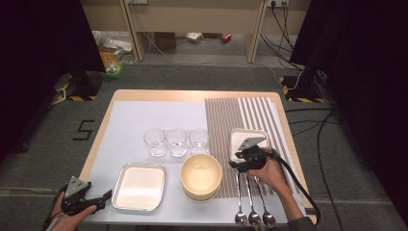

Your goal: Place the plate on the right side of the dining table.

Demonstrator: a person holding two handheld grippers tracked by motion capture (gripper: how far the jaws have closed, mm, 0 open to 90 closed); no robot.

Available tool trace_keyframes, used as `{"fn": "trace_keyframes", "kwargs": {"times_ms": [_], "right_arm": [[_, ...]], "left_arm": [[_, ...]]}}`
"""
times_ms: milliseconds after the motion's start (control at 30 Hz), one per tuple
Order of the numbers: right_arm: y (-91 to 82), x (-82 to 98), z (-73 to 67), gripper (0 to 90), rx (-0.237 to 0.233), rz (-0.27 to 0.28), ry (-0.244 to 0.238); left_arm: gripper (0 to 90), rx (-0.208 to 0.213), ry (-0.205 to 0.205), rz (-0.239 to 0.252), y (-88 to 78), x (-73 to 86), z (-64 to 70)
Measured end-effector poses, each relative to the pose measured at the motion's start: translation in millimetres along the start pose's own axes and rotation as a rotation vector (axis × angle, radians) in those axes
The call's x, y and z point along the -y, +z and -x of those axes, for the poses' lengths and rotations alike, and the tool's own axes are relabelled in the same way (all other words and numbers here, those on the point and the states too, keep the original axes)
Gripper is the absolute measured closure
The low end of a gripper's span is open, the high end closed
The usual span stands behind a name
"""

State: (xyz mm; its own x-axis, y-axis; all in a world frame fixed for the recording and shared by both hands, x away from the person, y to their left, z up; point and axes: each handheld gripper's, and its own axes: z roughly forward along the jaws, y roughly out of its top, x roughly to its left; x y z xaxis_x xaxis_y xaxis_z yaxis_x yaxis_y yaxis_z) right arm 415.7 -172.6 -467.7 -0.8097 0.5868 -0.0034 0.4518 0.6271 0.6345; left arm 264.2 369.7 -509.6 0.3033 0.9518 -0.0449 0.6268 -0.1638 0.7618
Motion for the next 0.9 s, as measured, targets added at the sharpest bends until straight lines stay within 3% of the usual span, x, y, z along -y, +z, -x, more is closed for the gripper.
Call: {"fn": "trace_keyframes", "kwargs": {"times_ms": [200, 333, 533, 633, 800, 900], "right_arm": [[10.4, -0.8, -3.3, 62.8, 0.007, -0.008, -0.024], [10.7, -0.7, -4.0, 69.9, 0.016, -0.009, -0.077], [11.7, -0.4, -6.2, 74.8, -0.028, 0.010, -0.152], [11.7, -0.3, -7.1, 74.9, -0.046, 0.011, -0.163], [5.6, -0.5, -5.5, 62.4, -0.040, 0.010, -0.120], [-11.1, -0.4, 1.3, 58.9, -0.014, 0.032, -0.056]], "left_arm": [[11.9, -0.001, 0.000, 0.000, 0.0, 0.0, 0.1], [11.9, -0.001, 0.000, -0.001, 0.1, -0.2, 0.1], [11.9, -0.002, -0.001, 0.000, 0.1, -0.1, 0.2], [11.9, -0.002, -0.001, 0.000, 0.1, 0.0, 0.2], [11.9, -0.001, 0.000, 0.001, 0.0, 0.1, 0.1], [11.9, -0.001, 0.000, 0.001, 0.1, 0.0, 0.1]]}}
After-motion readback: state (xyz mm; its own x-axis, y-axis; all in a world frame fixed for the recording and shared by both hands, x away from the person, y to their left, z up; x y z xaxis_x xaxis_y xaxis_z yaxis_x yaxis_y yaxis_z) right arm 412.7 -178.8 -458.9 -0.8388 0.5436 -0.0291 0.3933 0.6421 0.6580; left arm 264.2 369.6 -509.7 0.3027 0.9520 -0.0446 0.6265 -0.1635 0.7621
